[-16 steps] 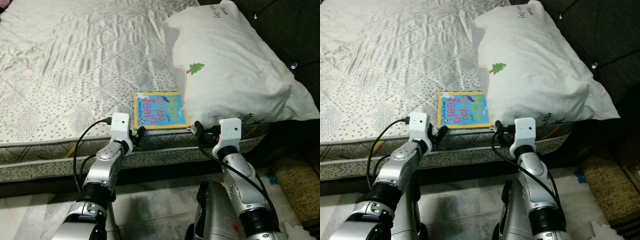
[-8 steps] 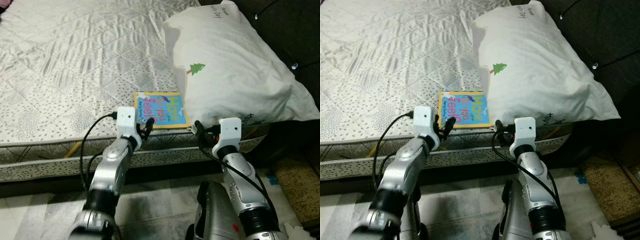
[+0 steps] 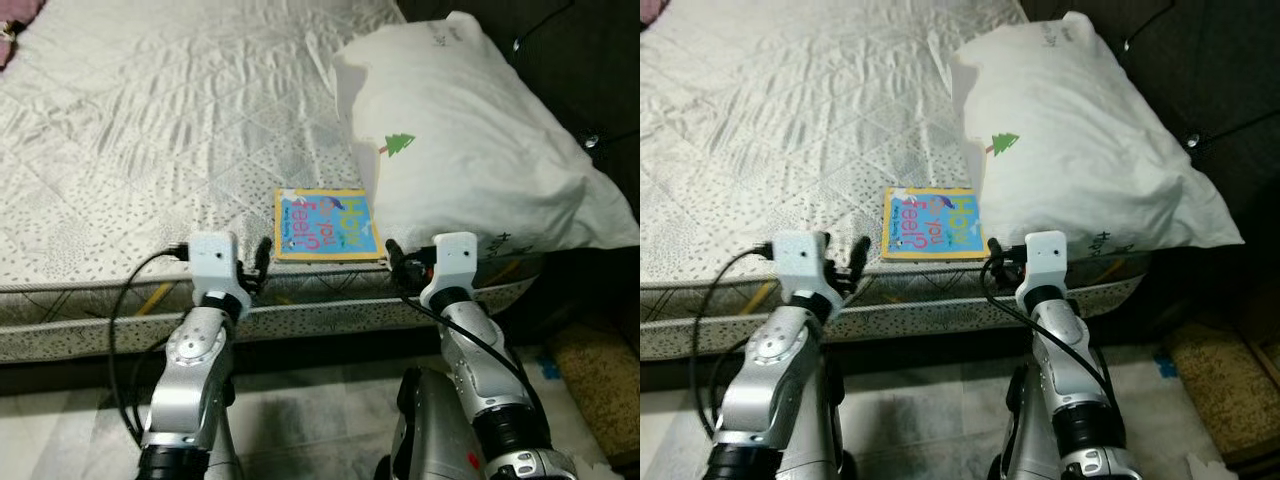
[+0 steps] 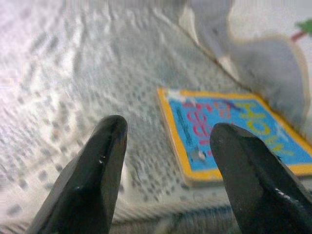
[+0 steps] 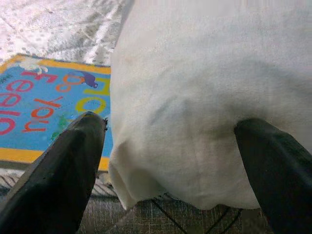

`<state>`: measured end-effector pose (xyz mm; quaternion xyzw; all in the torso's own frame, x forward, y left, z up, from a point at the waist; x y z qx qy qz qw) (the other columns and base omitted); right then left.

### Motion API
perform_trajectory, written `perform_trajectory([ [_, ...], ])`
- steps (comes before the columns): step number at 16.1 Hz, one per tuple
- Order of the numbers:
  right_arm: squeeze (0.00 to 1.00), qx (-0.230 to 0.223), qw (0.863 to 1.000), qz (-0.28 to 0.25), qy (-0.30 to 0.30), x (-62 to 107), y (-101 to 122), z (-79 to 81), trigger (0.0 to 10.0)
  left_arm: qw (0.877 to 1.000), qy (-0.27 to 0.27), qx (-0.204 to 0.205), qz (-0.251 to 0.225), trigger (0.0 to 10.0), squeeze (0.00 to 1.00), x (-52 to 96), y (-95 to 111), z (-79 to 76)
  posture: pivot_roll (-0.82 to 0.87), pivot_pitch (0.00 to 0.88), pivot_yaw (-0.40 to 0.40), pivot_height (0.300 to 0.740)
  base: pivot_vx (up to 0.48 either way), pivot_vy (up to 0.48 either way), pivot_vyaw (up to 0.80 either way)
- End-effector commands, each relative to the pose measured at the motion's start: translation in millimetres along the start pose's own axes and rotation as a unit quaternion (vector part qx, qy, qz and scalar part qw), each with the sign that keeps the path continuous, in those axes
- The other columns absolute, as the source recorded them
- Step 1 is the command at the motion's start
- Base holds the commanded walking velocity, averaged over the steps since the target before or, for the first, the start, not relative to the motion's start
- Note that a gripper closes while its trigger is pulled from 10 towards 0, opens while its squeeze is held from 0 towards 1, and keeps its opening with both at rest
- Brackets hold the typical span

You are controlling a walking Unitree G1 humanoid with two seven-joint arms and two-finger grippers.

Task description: Clean up the room

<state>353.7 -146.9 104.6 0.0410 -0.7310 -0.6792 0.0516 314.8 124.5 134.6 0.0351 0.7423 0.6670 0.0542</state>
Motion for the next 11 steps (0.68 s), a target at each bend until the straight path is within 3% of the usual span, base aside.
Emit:
perform_trajectory([
  [1,0.00,-0.007,1.000,-0.019,0.000,-5.9,10,0.2,10.0,0.999,0.014,-0.020,-0.024,10.0,0.00,10.0,7,9.6,0.05,0.071,-0.063,0.498,0.000,0.000,0.00],
  [2,0.00,-0.009,0.999,-0.031,-0.001,-12.1,19,-0.9,10.0,0.998,0.010,-0.044,-0.034,10.0,0.00,23.6,8,16.9,0.05,0.053,-0.065,0.498,0.000,0.000,0.00],
  [5,0.00,-0.016,0.999,-0.040,-0.004,-15.7,21,-4.4,10.0,0.997,0.010,-0.061,-0.042,10.0,0.00,42.6,6,20.1,0.08,0.020,-0.070,0.498,0.000,0.000,0.00],
  [8,0.00,-0.029,0.998,-0.059,-0.010,-19.7,29,-2.0,10.0,0.993,0.071,-0.066,-0.071,10.0,0.00,36.2,13,36.0,0.07,0.000,-0.080,0.528,0.000,0.000,0.00],
  [11,0.00,-0.039,0.997,-0.068,-0.014,-23.6,34,-1.2,10.0,0.986,0.109,-0.084,-0.098,10.0,0.00,25.8,19,42.1,0.07,0.000,-0.087,0.568,0.000,0.000,0.00],
])
Point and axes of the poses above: a point about 5 cm out from each wrist's last joint towards the gripper, its own x axis pointing back from the gripper into the wrist, its own y axis along the axis of the wrist's last joint, z = x × y, the point moved 2 cm from there along -x, pointing out of the wrist towards the gripper, and after that the axes turned 2 degrees about x, right-handed, at the moved point
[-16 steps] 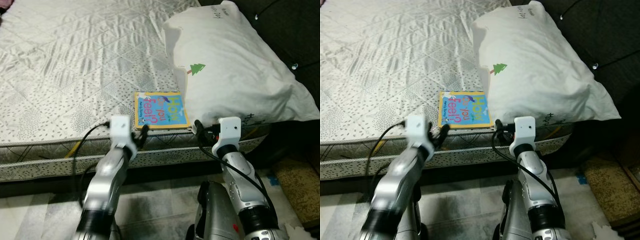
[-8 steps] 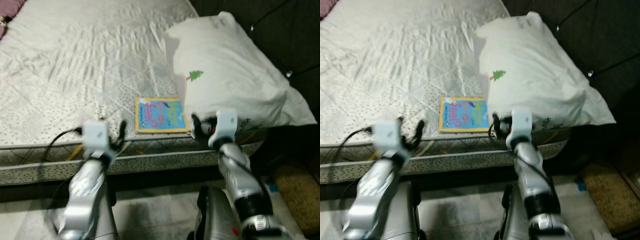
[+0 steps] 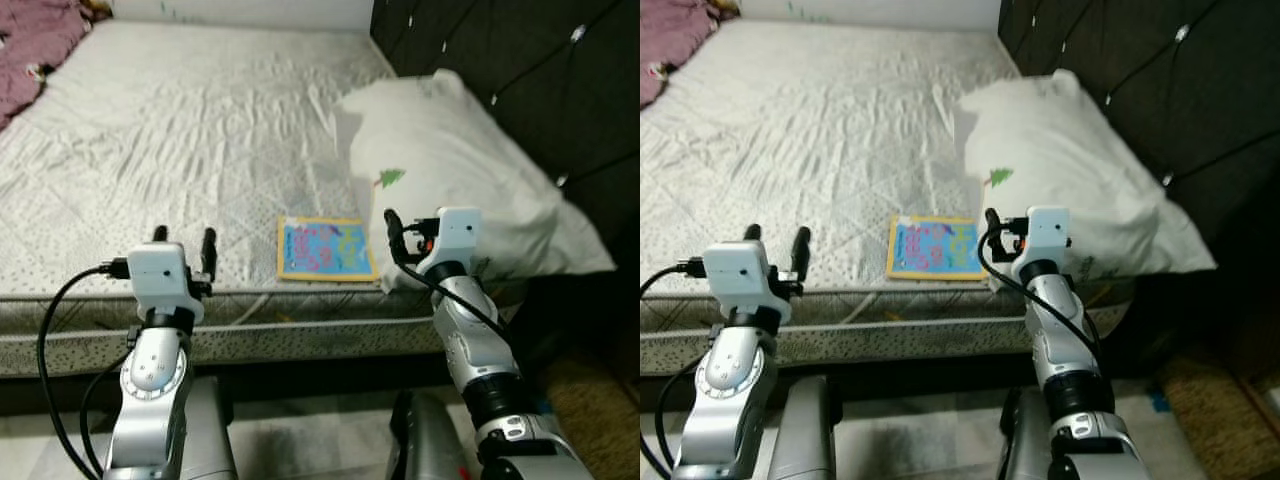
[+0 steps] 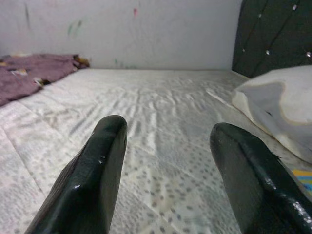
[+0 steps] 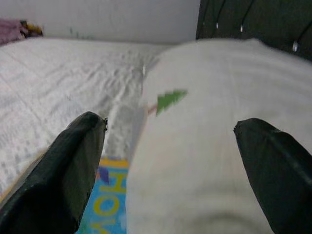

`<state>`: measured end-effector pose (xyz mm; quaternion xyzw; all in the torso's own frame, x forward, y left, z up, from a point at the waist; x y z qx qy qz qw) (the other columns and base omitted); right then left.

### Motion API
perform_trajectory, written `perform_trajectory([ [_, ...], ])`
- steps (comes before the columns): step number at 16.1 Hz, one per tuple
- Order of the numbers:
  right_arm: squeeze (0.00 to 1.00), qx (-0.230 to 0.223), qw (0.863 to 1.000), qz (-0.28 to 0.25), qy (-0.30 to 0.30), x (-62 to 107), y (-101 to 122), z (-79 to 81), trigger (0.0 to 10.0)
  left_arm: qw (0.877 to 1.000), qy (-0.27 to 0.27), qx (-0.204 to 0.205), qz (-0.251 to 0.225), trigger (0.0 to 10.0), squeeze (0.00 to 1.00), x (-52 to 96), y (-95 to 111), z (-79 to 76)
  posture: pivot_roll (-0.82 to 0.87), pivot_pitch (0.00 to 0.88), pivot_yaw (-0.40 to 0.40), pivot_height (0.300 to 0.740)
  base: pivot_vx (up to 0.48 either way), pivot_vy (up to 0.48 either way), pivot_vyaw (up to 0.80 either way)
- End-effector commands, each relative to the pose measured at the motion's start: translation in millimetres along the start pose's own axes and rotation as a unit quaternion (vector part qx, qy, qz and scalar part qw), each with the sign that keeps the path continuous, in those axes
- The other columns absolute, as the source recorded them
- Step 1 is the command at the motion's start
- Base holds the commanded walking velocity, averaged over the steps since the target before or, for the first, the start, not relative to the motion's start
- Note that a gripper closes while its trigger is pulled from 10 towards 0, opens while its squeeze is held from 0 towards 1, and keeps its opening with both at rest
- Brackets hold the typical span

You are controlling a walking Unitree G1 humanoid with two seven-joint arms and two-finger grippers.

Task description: Clean up the room

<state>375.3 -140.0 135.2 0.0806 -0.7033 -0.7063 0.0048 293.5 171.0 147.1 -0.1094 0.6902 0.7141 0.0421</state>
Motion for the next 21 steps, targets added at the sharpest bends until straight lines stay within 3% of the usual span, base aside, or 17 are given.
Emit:
perform_trajectory([
  [1,0.00,-0.007,1.000,-0.008,-0.008,-3.4,4,-1.8,10.0,1.000,0.008,-0.017,-0.008,10.0,0.00,-3.4,0,1.9,0.07,0.000,-0.084,0.578,0.000,0.000,0.00],
  [4,0.00,-0.019,0.999,-0.009,-0.027,1.5,2,-4.3,10.0,0.999,0.014,-0.029,0.001,10.0,0.00,-3.5,-8,7.2,0.06,0.000,-0.071,0.613,0.000,0.000,0.00],
  [8,0.00,-0.027,0.998,0.015,-0.059,25.6,-21,-13.3,10.0,0.999,0.013,-0.048,0.017,10.0,0.00,8.8,-26,12.5,0.05,0.000,-0.029,0.658,0.000,0.000,0.00],
  [12,0.00,-0.032,0.996,0.030,-0.078,41.7,-31,-16.6,10.0,0.998,0.004,-0.058,0.023,10.0,0.00,14.2,-33,13.7,0.05,0.000,-0.041,0.708,0.000,0.000,0.00],
  [14,0.00,-0.023,0.996,0.034,-0.078,38.8,-28,-16.2,10.0,0.998,0.001,-0.062,0.027,10.0,0.00,6.2,-35,13.5,0.02,0.000,-0.060,0.738,0.000,0.000,0.00],
  [18,0.00,-0.005,0.996,0.033,-0.083,35.7,-22,-17.8,10.0,0.997,-0.012,-0.076,0.019,10.0,0.00,-1.6,-33,3.1,0.03,0.000,-0.076,0.740,0.000,0.000,0.00],
  [21,0.00,-0.015,0.996,0.040,-0.076,36.9,-23,-3.8,10.0,0.997,-0.025,-0.064,0.028,10.0,0.00,1.1,-34,-0.8,0.03,0.000,-0.056,0.740,0.000,0.000,0.00],
])
Point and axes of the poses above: a point about 5 cm out from each wrist's last joint towards the gripper, its own x axis pointing back from the gripper into the wrist, its own y axis along the axis of the wrist's last joint, z = x × y, the point moved 2 cm from there along -x, pointing out of the wrist towards the gripper, and after that the axes turned 2 degrees about x, right-handed, at the moved point
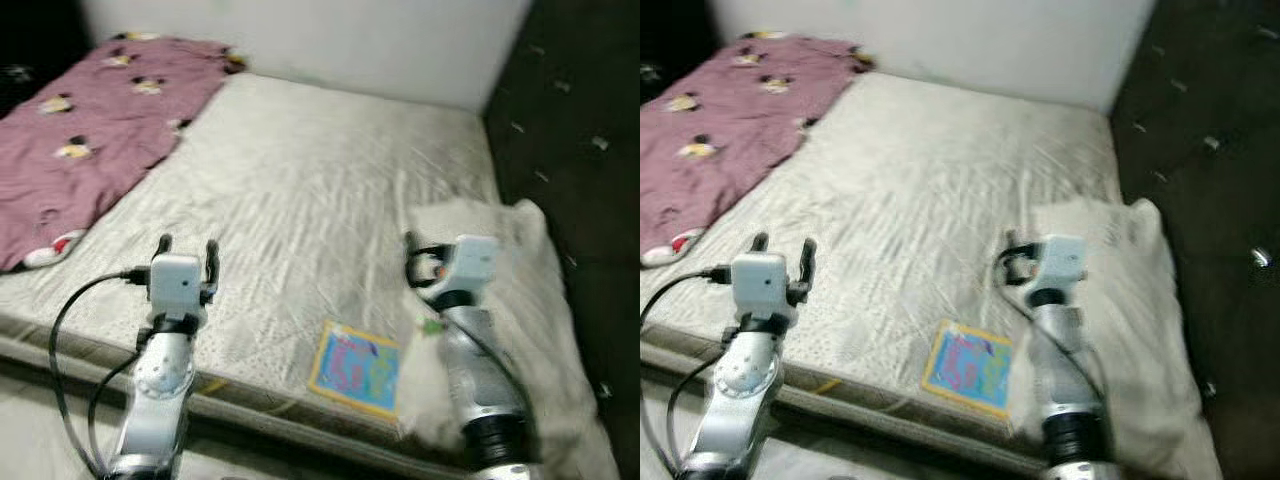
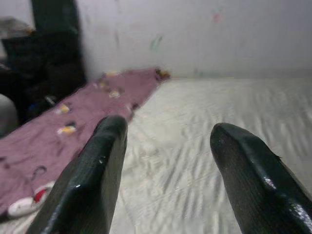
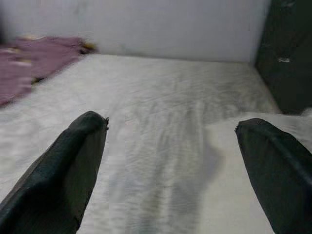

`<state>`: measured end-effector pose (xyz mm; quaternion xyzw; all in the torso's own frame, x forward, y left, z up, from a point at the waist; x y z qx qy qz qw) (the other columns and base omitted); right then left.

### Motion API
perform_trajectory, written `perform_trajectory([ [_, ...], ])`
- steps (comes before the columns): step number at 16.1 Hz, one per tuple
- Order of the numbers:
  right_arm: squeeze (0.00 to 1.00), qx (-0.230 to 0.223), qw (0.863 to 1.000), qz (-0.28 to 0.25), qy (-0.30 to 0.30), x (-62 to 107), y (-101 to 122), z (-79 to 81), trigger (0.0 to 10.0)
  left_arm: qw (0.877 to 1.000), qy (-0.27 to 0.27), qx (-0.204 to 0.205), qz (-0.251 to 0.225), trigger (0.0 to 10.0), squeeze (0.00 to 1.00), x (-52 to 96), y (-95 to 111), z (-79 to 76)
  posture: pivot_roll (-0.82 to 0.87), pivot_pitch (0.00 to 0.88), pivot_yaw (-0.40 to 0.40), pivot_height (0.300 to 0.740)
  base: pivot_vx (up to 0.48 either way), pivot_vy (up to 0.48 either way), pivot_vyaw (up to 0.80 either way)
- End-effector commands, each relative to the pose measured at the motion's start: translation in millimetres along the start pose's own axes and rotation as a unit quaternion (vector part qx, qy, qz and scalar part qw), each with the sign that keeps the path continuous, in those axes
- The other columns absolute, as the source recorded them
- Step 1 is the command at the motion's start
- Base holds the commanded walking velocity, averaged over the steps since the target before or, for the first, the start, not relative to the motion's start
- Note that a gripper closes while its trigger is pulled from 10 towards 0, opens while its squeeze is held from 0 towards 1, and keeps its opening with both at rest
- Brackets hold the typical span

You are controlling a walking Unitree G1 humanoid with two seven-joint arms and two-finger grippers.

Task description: Clean up the room

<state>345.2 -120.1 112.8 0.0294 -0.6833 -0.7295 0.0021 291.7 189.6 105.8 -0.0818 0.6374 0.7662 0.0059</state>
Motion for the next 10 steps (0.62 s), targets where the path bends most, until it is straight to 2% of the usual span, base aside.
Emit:
perform_trajectory([
  [1,0.00,0.016,0.999,0.004,-0.030,10.1,-5,-21.3,10.0,0.999,-0.045,0.016,0.001,10.0,0.00,-2.8,4,-19.5,0.02,0.000,-0.028,0.740,0.000,0.000,0.00],
  [3,0.00,0.015,0.999,0.005,-0.032,12.4,-5,-22.6,10.0,0.999,-0.045,0.012,0.001,10.0,0.00,-1.5,4,-19.6,0.01,0.000,-0.024,0.740,0.000,0.000,0.00],
  [4,0.00,0.028,0.999,0.013,-0.030,16.3,-9,-33.2,10.0,0.999,-0.029,0.035,0.016,10.0,0.00,-2.1,2,-22.4,0.00,0.000,-0.014,0.740,0.000,0.000,0.00],
  [8,0.00,0.035,0.998,0.021,-0.055,18.0,-10,-52.4,10.0,0.996,-0.070,0.051,0.018,10.0,0.00,0.7,3,-36.9,-0.02,0.005,-0.014,0.740,0.000,0.000,0.00],
  [10,0.00,0.035,0.997,0.024,-0.065,18.6,-11,-55.0,10.0,0.994,-0.088,0.064,0.017,10.0,0.00,-1.4,7,-43.9,-0.01,0.023,-0.022,0.740,0.000,0.000,0.00],
])
Point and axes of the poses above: a point about 5 cm out from each wrist's last joint towards the gripper, its own x axis pointing back from the gripper into the wrist, its own y axis along the axis of the wrist's last joint, z = x × y, the point moved 2 cm from there along -x, pointing out of the wrist towards the gripper, and after that the axes turned 2 degrees about x, right-handed, at the moved point
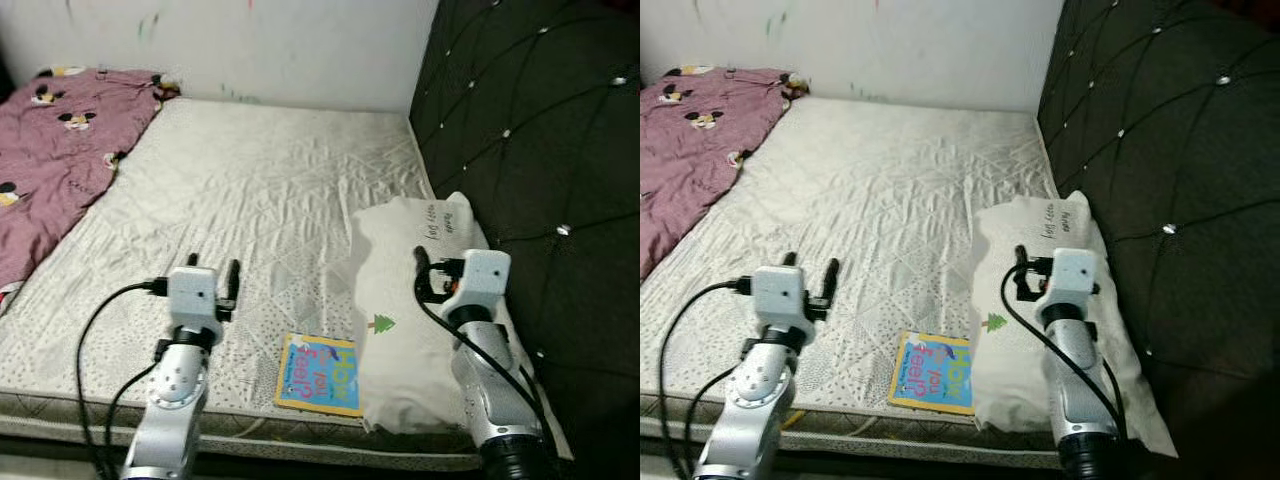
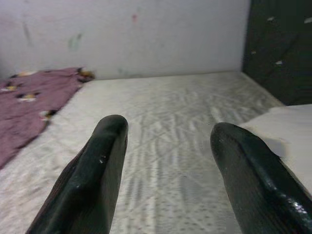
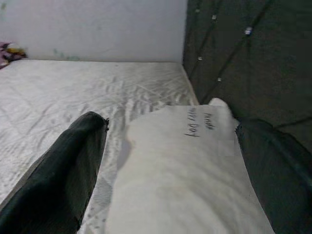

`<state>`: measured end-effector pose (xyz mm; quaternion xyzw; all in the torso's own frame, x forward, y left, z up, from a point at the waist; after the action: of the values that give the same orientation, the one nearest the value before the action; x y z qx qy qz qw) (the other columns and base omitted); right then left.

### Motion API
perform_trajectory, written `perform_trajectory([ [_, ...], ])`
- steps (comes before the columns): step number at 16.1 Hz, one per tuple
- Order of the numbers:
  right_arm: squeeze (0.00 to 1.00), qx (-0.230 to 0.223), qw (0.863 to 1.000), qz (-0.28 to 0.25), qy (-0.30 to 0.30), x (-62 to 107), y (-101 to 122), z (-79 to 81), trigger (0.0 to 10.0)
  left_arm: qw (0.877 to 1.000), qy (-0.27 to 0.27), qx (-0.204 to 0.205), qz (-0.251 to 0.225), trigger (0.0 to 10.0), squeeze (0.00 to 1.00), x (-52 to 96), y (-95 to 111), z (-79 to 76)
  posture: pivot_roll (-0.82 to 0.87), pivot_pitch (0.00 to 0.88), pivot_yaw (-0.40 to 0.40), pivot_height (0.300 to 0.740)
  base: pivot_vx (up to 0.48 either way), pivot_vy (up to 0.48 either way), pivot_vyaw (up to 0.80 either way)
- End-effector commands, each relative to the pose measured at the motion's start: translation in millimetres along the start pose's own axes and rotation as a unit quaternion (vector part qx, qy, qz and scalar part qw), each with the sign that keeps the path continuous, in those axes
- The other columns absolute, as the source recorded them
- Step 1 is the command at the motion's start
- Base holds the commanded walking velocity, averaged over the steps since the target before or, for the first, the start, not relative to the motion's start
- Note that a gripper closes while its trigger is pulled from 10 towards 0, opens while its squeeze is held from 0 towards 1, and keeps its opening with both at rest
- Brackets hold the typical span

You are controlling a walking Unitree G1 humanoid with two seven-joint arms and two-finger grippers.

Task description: Clean up the room

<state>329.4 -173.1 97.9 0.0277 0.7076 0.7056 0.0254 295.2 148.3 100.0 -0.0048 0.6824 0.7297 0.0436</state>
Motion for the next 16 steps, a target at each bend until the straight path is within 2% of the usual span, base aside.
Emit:
perform_trajectory([
  [1,0.00,-0.004,1.000,0.007,-0.006,0.3,-2,-1.9,10.0,1.000,-0.013,0.000,-0.009,10.0,0.00,-4.3,7,-4.3,-0.01,0.028,-0.024,0.740,0.000,0.000,0.00],
  [3,0.00,-0.006,1.000,0.015,-0.008,-0.3,-4,-1.5,10.0,1.000,-0.007,0.012,-0.010,10.0,0.00,-6.6,9,-2.1,0.00,0.040,-0.032,0.740,0.000,0.000,0.00],
  [8,0.00,-0.010,1.000,0.012,0.011,-4.0,-1,10.2,10.0,0.999,-0.021,0.034,-0.007,10.0,0.00,-8.4,10,-5.7,0.00,0.063,-0.052,0.740,0.000,0.000,-0.76],
  [16,0.00,-0.004,0.999,0.014,0.028,-7.4,-1,19.8,10.0,0.999,-0.020,0.043,-0.002,10.0,0.00,-9.6,10,-4.6,-0.01,0.075,-0.055,0.740,0.000,0.343,-0.06],
])
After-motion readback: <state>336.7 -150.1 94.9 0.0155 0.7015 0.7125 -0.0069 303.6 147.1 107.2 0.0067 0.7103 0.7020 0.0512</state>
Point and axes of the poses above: a point about 5 cm out from each wrist's last joint towards the gripper, its own x axis pointing back from the gripper into the wrist, its own y axis along the axis of the wrist's last joint, z = x × y, the point moved 2 cm from there along -x, pointing out of the wrist towards the gripper, and after that the axes turned 2 degrees about x, right-handed, at the moved point
